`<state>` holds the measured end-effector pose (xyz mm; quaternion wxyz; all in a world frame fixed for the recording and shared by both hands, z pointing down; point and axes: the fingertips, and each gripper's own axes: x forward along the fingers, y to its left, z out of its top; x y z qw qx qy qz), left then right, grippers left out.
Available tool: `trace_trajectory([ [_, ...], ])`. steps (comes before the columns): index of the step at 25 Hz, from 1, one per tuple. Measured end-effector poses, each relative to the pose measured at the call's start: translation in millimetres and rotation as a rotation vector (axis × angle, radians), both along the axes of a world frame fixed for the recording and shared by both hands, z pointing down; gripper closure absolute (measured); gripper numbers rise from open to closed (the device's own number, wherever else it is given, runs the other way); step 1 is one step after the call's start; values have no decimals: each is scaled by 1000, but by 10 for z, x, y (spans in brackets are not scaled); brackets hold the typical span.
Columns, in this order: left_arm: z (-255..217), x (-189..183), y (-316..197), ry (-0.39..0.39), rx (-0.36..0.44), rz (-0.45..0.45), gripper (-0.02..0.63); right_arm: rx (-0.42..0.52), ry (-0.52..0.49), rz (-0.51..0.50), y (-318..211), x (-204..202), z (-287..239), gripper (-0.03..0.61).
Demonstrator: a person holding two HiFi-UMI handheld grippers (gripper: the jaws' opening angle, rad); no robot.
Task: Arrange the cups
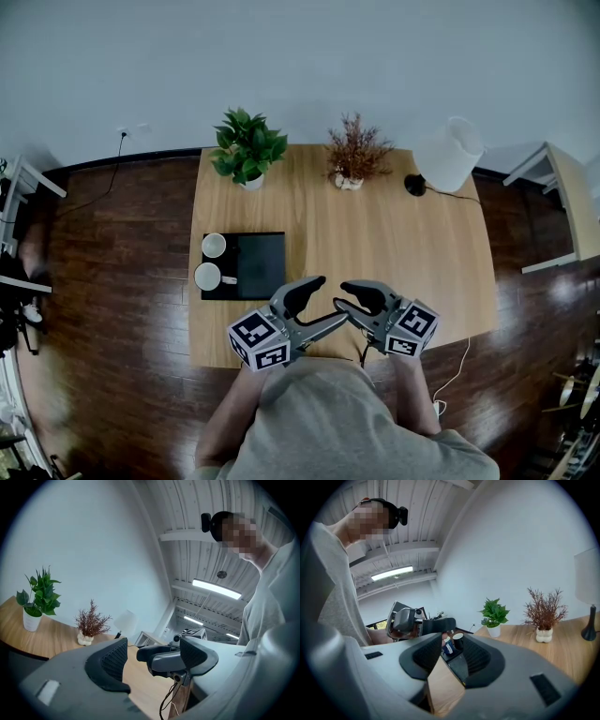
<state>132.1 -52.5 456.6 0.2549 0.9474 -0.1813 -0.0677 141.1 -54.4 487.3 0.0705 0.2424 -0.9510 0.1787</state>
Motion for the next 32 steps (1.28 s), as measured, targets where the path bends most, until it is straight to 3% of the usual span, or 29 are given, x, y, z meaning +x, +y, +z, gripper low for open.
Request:
trace_trajectory([
  [32, -8, -76, -15, 7, 0, -24, 261, 23, 41, -47, 67, -136, 27, 453],
])
